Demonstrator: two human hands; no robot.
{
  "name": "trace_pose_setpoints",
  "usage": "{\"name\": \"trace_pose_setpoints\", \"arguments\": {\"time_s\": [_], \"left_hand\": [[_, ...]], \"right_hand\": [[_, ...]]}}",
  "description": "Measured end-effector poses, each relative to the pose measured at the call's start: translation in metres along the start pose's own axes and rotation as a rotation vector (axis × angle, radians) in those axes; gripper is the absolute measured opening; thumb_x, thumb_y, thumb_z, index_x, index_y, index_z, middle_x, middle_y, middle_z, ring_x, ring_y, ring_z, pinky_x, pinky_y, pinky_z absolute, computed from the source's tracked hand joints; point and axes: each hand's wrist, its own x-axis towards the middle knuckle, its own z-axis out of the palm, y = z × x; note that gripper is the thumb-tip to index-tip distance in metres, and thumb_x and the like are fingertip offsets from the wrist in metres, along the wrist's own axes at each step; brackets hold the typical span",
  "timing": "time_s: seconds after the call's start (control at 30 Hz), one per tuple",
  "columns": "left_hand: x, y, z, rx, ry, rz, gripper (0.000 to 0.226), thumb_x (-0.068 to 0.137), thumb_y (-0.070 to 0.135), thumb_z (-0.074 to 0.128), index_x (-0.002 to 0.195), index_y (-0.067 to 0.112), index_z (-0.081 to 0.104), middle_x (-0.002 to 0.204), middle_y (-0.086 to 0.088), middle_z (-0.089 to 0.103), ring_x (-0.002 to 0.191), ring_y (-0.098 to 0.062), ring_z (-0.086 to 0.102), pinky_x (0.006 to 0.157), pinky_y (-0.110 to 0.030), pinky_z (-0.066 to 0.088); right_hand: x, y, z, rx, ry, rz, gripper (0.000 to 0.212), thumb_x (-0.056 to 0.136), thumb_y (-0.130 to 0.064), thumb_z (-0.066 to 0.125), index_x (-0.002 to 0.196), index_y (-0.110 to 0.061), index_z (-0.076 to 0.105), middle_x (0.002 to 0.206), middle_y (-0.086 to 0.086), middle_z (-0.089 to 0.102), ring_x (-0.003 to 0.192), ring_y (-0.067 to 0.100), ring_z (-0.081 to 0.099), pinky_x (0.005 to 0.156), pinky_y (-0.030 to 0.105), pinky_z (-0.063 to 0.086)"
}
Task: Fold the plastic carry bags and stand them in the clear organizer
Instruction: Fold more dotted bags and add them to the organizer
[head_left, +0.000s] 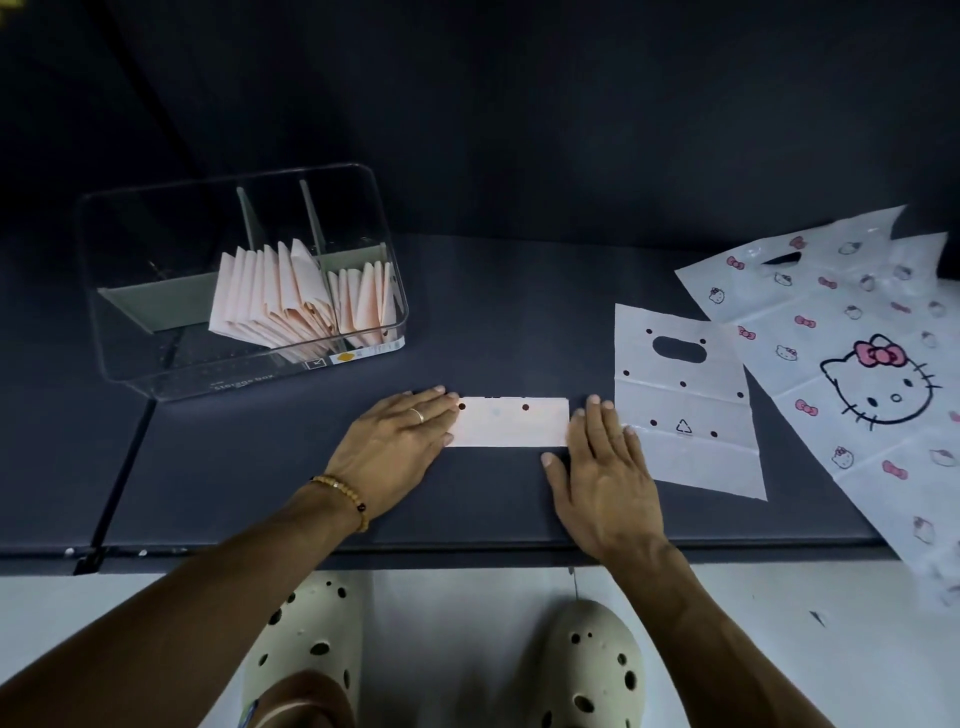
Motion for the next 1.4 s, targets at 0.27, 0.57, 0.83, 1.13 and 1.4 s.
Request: {"name": "trace_pose_setpoints", "arguments": {"time_s": [0.27,0.57,0.83,1.13,1.4], "left_hand": [[-0.023,0.011,-0.011,-0.005,-0.061,0.111,0.041,0.084,0.035,0.055,0.116,0.012,0.067,0.118,-0.002,0.065,0.105,-0.020,0.062,0.082,-0.032,0.049],[-0.005,0.010,-0.019,0.030,-0.052,0.224,0.016,0.086,0.010,0.054,0.079,0.007,0.069,0.085,-0.006,0.068,0.080,-0.025,0.066,0.061,-0.035,0.056],[0.005,0.024,-0.027,-0.295,-0.179,-0.180,0.029,0.082,0.045,0.049,0.087,0.023,0.069,0.084,0.011,0.066,0.083,-0.012,0.060,0.069,-0.032,0.052],[0.022,0.033,-0.019,-0.653,-0.202,-0.542,0.029,0.085,0.023,0.069,0.056,0.024,0.061,0.058,0.022,0.063,0.056,0.002,0.057,0.055,-0.017,0.042],[0.037,0.044,-0.004,-0.493,-0.169,-0.733,0.037,0.082,0.035,0.068,0.052,0.023,0.050,0.049,0.008,0.051,0.052,-0.014,0.048,0.056,-0.028,0.042]], "right_hand": [[-0.005,-0.019,-0.002,0.113,0.233,-0.109,0.028,0.083,-0.019,0.065,0.109,-0.010,0.066,0.115,0.007,0.062,0.095,0.026,0.060,0.083,0.039,0.052],[0.003,-0.027,-0.008,0.049,0.342,-0.205,0.029,0.076,-0.016,0.067,0.104,-0.009,0.068,0.112,0.008,0.063,0.103,0.028,0.060,0.083,0.039,0.048],[-0.002,-0.068,-0.005,0.249,0.371,-0.225,0.011,0.069,-0.006,0.073,0.076,-0.015,0.069,0.071,0.000,0.064,0.067,0.022,0.062,0.058,0.029,0.049],[0.001,-0.048,-0.013,1.012,0.148,0.185,0.014,0.086,-0.018,0.068,0.077,-0.026,0.059,0.072,-0.016,0.066,0.068,-0.002,0.062,0.059,0.009,0.045],[0.031,-0.049,-0.010,0.897,0.085,0.445,0.007,0.085,-0.027,0.069,0.083,-0.020,0.068,0.077,-0.009,0.068,0.069,0.007,0.061,0.069,0.019,0.047]]}}
